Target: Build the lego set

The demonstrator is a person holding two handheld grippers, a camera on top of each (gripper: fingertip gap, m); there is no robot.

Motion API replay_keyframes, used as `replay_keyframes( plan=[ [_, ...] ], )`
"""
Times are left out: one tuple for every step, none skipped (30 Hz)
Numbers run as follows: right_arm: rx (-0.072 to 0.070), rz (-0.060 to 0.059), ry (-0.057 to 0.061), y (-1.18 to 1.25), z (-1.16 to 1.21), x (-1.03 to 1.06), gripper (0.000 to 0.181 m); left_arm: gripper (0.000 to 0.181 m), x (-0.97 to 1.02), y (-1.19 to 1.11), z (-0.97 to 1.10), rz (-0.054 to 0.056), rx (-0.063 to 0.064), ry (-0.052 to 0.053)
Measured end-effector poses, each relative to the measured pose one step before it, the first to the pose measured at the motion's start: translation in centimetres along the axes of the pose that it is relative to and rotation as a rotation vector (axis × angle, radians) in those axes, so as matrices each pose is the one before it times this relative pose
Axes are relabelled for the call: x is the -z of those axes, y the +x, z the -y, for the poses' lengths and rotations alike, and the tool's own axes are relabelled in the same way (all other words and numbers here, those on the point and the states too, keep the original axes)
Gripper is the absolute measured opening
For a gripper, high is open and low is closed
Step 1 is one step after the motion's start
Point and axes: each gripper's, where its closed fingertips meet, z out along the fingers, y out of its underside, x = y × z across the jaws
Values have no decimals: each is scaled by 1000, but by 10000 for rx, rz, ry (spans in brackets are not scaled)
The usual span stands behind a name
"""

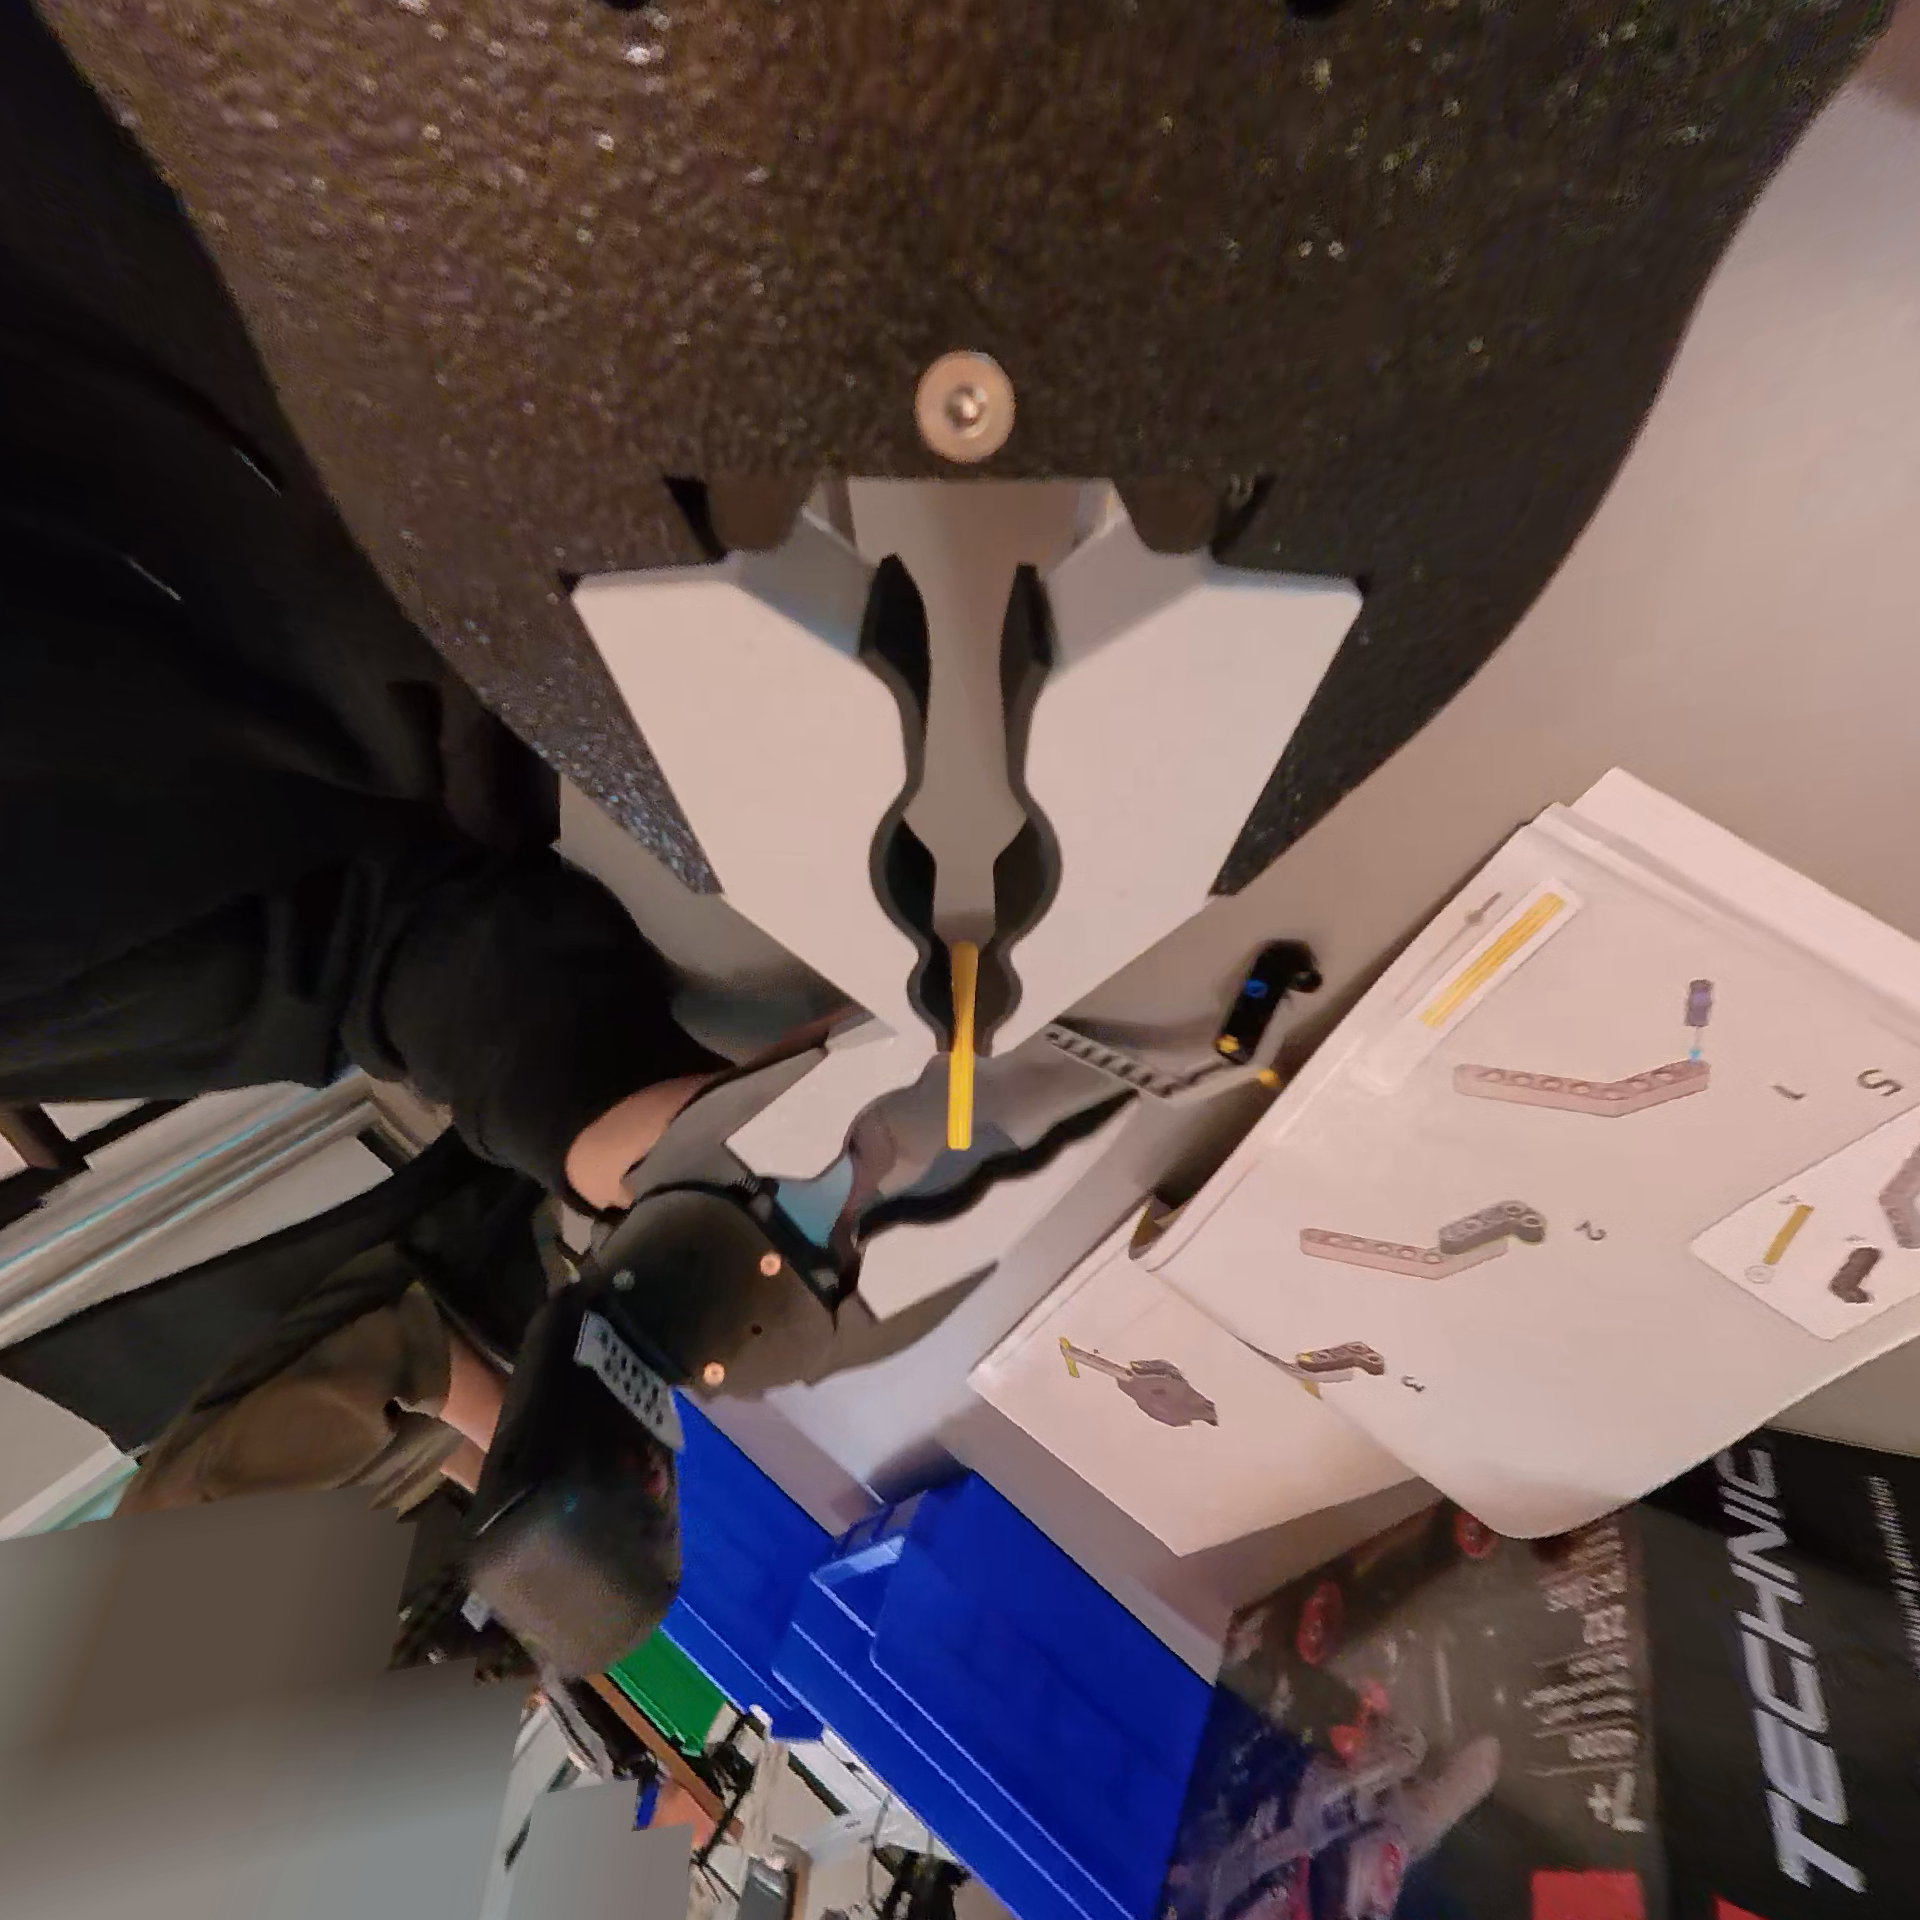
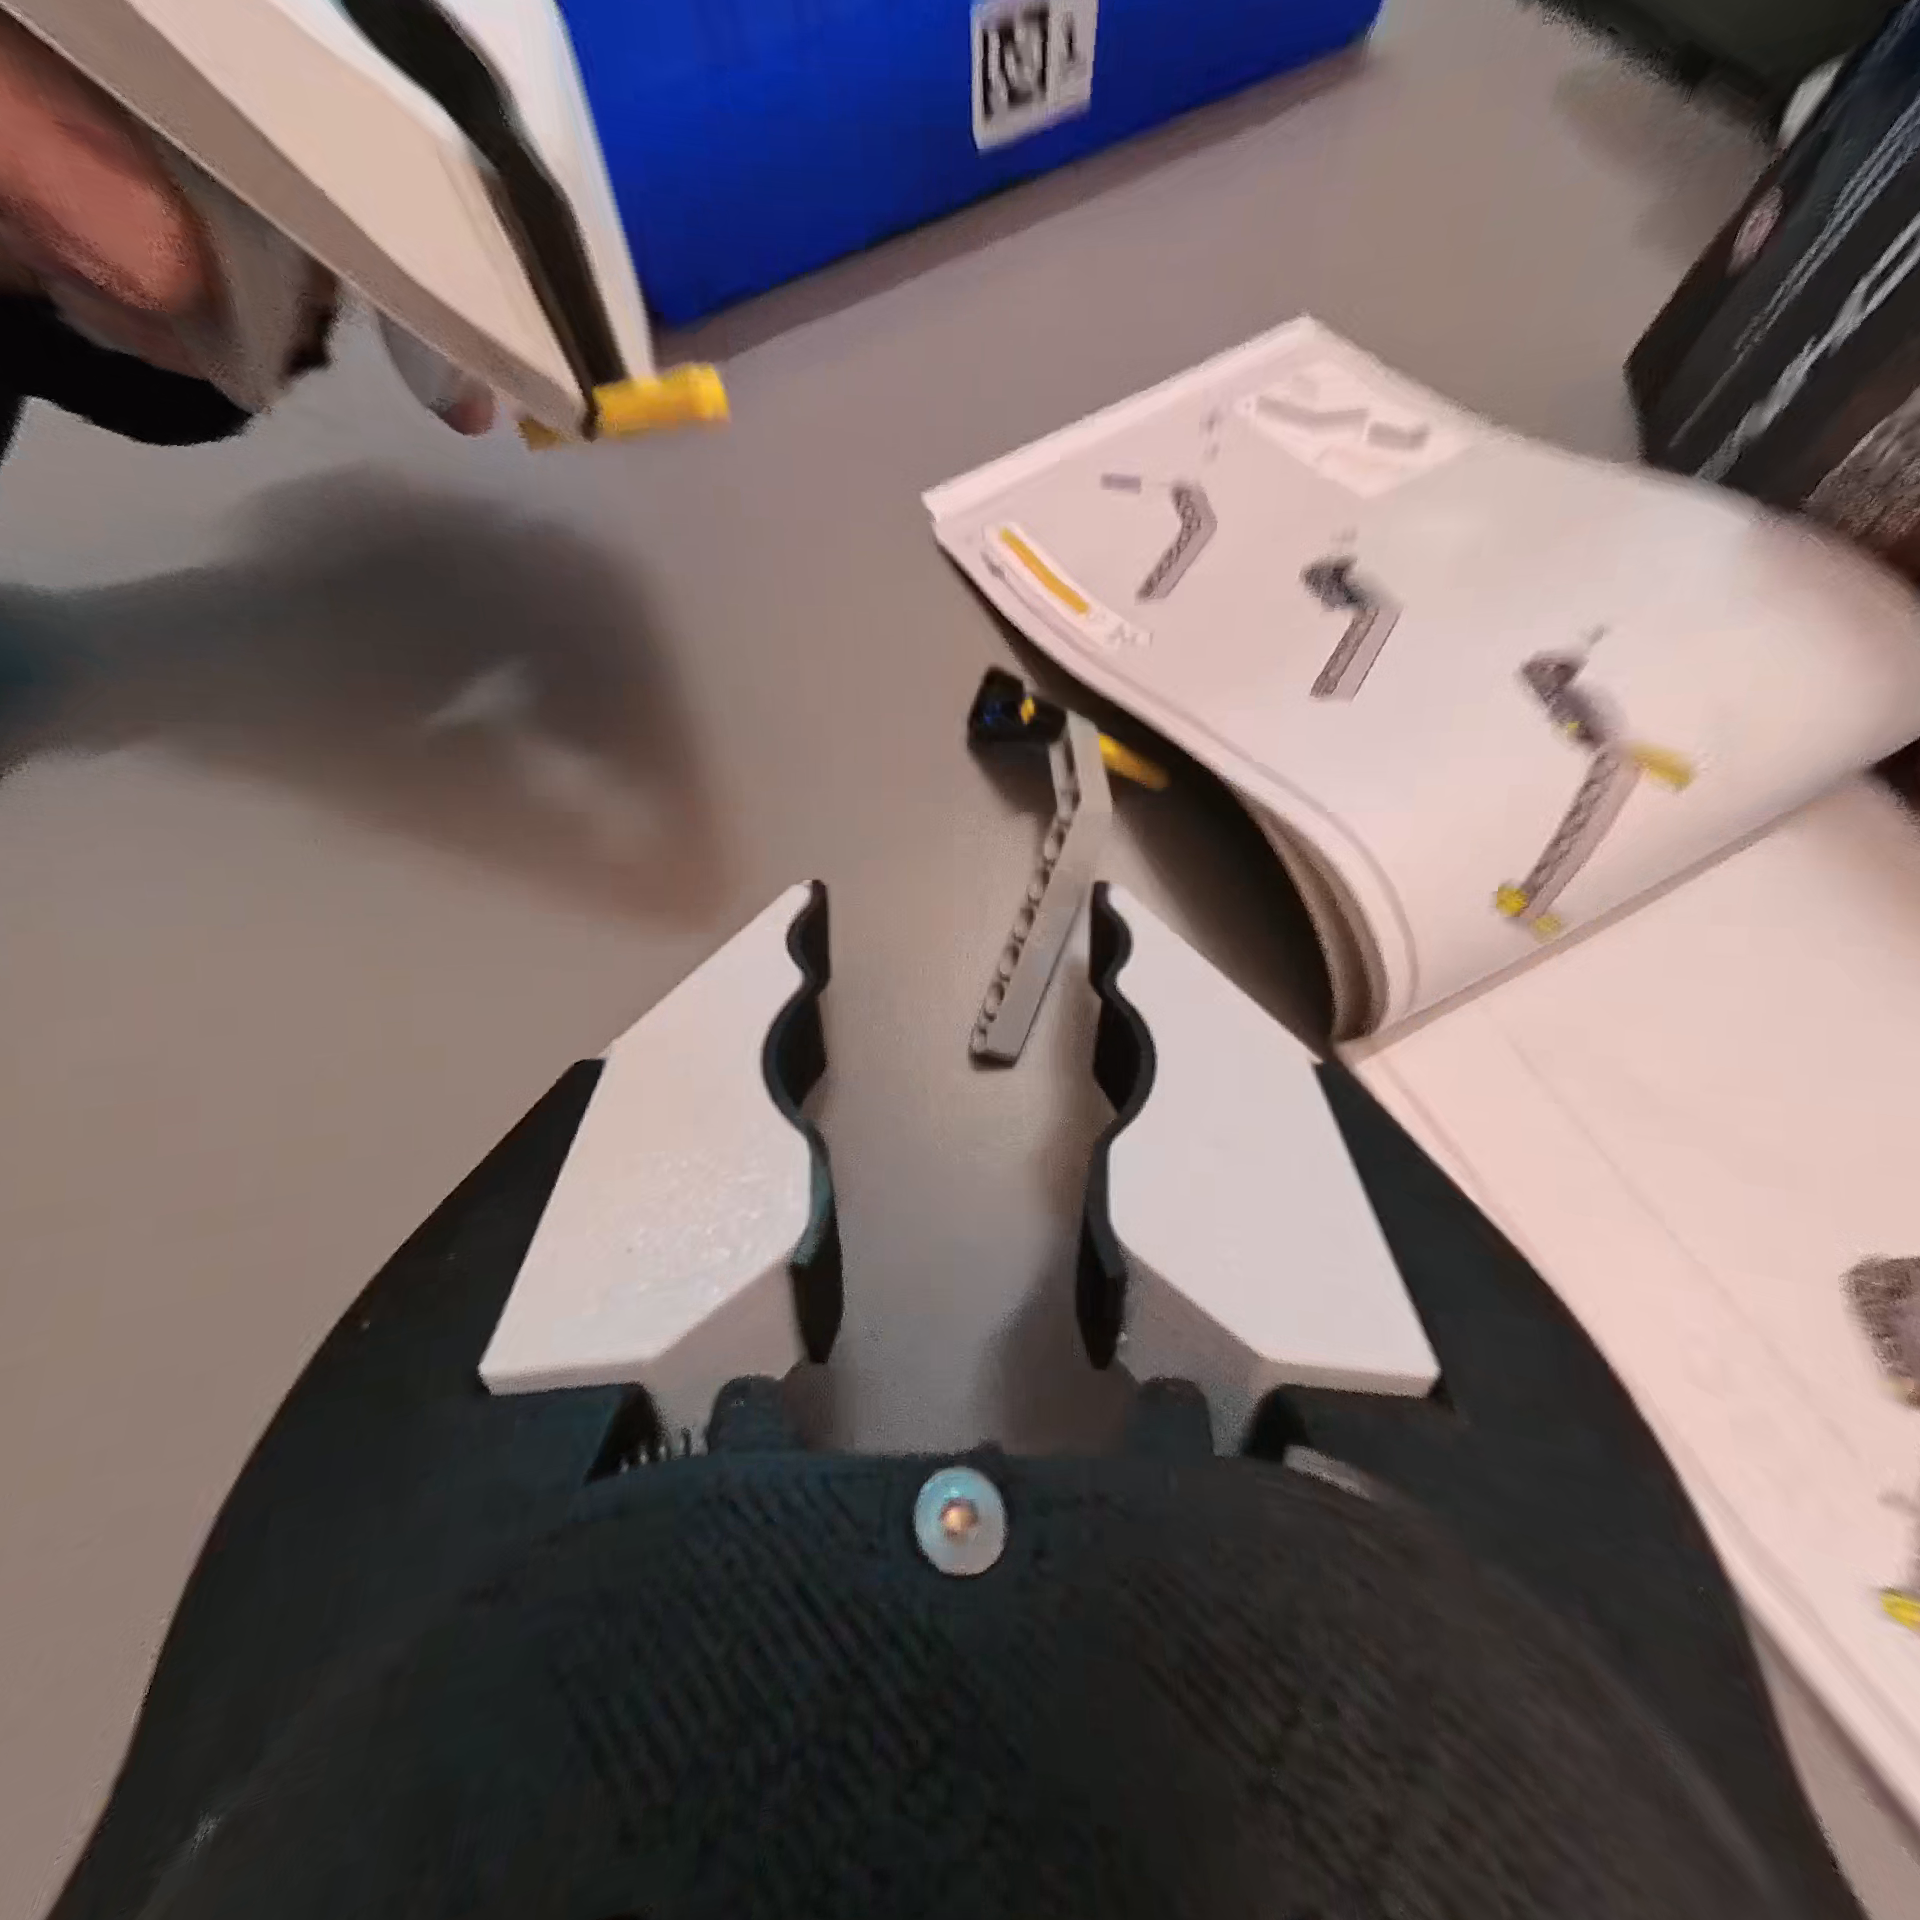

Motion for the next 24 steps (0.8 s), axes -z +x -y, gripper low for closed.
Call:
replay_keyframes(
  plan=[
    [707, -11, 443, -177, 994, 826, 53, 1, -111, 558, -153, -322, -122, -112],
    [912, -34, 559, -245, 1206, 917, 56, 1, -115, 690, -83, -383, -173, -68],
    [971, -31, 551, -308, 1198, 859, 57, 1, -148, 638, -109, -348, -173, -90],
    [1007, 204, 469, -690, 1034, 729, 57, 1, -175, 474, -209, -256, -131, -156],
    [1030, 172, 448, -710, 1019, 630, 54, 1, -214, 356, -253, -199, -116, -170],
    [836, -339, 408, 28, 959, 565, 48, 1, -211, 292, -250, -168, -73, -154],
    [718, -183, 241, -74, 721, 393, 41, 1, -214, 247, -205, -152, -14, -131],
    [507, 95, 57, -349, 422, 238, 33, 1, -188, 280, -147, -161, -25, -100],
    [280, 54, -28, -227, 264, 93, 31, 1, -177, 258, -71, -131, -46, -63],
    [335, 182, -53, -456, 161, 17, 29, 1, -140, 151, -29, -48, -36, -45],
    [441, 54, -85, -344, 56, -43, 27, 1, -110, 91, -39, -14, -26, -55],
    [459, 98, -156, -432, -65, -99, 25, 1, -70, 106, -72, -36, -32, -66],
    [383, 196, -203, -534, -157, -148, 23, 1, -46, 3, -46, 14, -1, -33],
    [303, -48, -237, -117, -203, -173, 21, 1, -25, -78, -56, 46, 30, -34],
    [286, -160, -220, 70, -215, -175, 21, 1, -22, -6, -108, -24, 23, -58],
    [254, 107, -141, -319, -111, -169, 18, 1, -42, 47, -112, -54, 19, -51],
    [199, 15, -37, -167, 54, -137, 15, 1, -50, -75, -68, 34, 31, -30],
    [215, -101, 42, -2, 142, -131, 12, 1, -52, -64, -70, 22, 17, -41],
    [243, -39, 81, -87, 145, -94, 10, 1, -74, 105, -117, -79, -9, -65],
    [190, -58, 27, -42, 47, -64, 6, 1, -71, 42, -92, -22, -9, -55],
    [140, -34, -87, -2, -117, -43, 5, 1, -39, -91, -61, 58, 4, -44],
    [80, 60, -42, -108, -58, -20, 4, 1, -16, -23, -70, 18, 3, -47],
    [79, 89, 8, -154, 32, 0, 4, 1, 1, 23, -77, -14, -14, -39],
    [104, 21, -50, -80, -36, -24, 3, 1, 51, -14, -6, 23, -33, 5]
  ],
)
